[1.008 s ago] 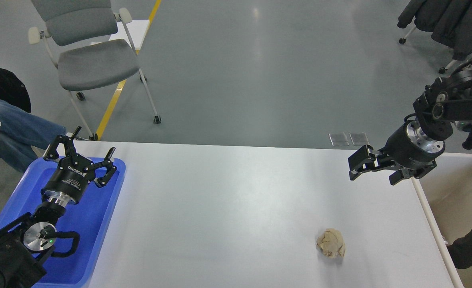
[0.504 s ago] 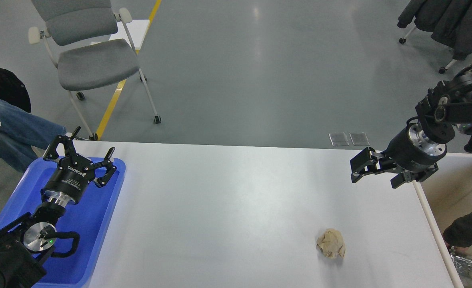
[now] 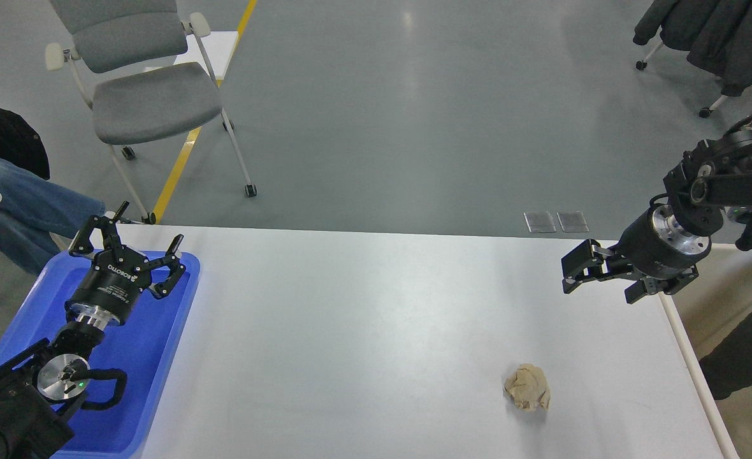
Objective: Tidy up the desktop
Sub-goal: 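Lower the open right gripper onto the crumpled beige paper ball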
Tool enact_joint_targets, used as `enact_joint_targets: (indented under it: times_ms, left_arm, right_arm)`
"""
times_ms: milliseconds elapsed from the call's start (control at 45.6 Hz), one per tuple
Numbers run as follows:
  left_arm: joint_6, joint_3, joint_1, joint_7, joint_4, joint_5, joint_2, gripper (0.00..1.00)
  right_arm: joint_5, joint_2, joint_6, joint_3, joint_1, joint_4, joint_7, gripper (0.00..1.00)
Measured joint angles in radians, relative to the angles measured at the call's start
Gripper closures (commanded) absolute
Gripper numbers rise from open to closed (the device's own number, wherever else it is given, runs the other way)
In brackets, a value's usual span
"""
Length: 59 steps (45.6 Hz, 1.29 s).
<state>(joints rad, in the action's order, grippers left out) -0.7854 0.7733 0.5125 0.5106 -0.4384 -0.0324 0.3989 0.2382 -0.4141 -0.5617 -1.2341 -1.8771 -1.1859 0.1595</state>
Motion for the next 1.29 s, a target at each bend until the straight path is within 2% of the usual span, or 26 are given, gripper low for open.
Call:
enact_joint_targets:
  times_ms: [394,614,1293]
  left_arm:
    - [0.0,0.0,0.0,0.0,0.0,0.0,0.0,0.01]
    - [0.0,0.0,0.0,0.0,0.0,0.0,0.0,0.01]
    - [0.0,0.0,0.001,0.0,0.0,0.0,0.0,0.01]
  right_arm:
    - [-0.005,-0.008,0.02,0.039,0.015,-0.01,0.001,0.0]
    - [0.027,0.006,0.064,0.075,0.078,-0.015,0.007,0.0]
    - [0.08,0.138,0.296,0.138,0.339,0.021,0.01,0.0]
